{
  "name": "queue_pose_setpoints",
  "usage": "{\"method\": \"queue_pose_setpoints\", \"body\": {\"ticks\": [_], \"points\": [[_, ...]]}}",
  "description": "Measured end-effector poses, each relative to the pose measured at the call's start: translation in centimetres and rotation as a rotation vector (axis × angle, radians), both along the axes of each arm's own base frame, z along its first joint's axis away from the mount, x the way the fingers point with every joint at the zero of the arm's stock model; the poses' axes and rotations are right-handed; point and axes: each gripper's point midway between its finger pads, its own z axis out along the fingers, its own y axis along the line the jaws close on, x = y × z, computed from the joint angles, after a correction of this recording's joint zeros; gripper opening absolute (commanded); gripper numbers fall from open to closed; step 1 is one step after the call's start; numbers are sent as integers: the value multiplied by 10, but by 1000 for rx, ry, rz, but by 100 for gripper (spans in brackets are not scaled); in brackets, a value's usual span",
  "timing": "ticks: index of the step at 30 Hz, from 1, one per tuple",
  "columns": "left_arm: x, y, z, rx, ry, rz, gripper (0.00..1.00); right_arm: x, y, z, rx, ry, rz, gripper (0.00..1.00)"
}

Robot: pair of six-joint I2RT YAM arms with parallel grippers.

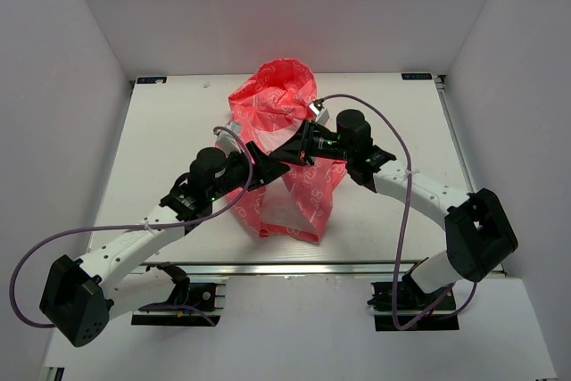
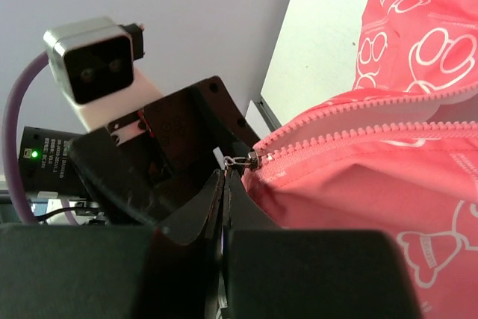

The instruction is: Zip up the jacket

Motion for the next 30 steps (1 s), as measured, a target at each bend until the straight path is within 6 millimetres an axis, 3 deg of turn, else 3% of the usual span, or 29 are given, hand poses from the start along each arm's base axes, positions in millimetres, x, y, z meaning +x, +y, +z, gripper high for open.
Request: {"method": "queue_pose_setpoints", "body": {"ticks": [6,10,14,21,30], "points": [[12,2,-10,27,9,63,51,-3,-4,-14,-16,35,-2,0],[12,6,-4,19,-6,85,30,-2,-4,-14,-12,44,-6,0],[12,14,3,12,-33,125,0,-3,-3,-10,7,39,2,0],[16,22,-2,43,-43,166,0,-7,-4,-16,61,67,9,0],[0,30,-15,57,-14,146,0,18,-12,-23,88,95,-91,0]]}}
